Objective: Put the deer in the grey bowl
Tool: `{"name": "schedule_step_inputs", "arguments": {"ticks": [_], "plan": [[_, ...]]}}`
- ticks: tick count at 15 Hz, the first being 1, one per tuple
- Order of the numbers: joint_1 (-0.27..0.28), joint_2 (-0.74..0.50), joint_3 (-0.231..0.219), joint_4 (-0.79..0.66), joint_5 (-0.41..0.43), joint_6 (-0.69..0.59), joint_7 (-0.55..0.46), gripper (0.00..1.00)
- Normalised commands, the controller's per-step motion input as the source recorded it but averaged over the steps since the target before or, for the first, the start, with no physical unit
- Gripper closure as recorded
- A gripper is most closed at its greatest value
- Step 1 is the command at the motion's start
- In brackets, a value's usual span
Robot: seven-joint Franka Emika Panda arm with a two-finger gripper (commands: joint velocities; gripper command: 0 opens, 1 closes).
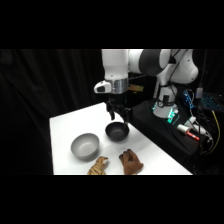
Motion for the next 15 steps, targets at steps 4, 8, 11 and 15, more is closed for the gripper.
{"name": "schedule_step_inputs", "arguments": {"ticks": [4, 8, 11, 15], "plan": [[0.104, 0.36, 0.108, 0.29, -0.051, 0.16, -0.02, 0.00], [0.065, 0.43, 0.058, 0.35, -0.118, 0.18, -0.03, 0.00], [0.038, 0.43, 0.052, 0.35, -0.063, 0.17, -0.04, 0.00], [0.018, 0.37, 0.068, 0.28, -0.014, 0.15, -0.08, 0.00]]}}
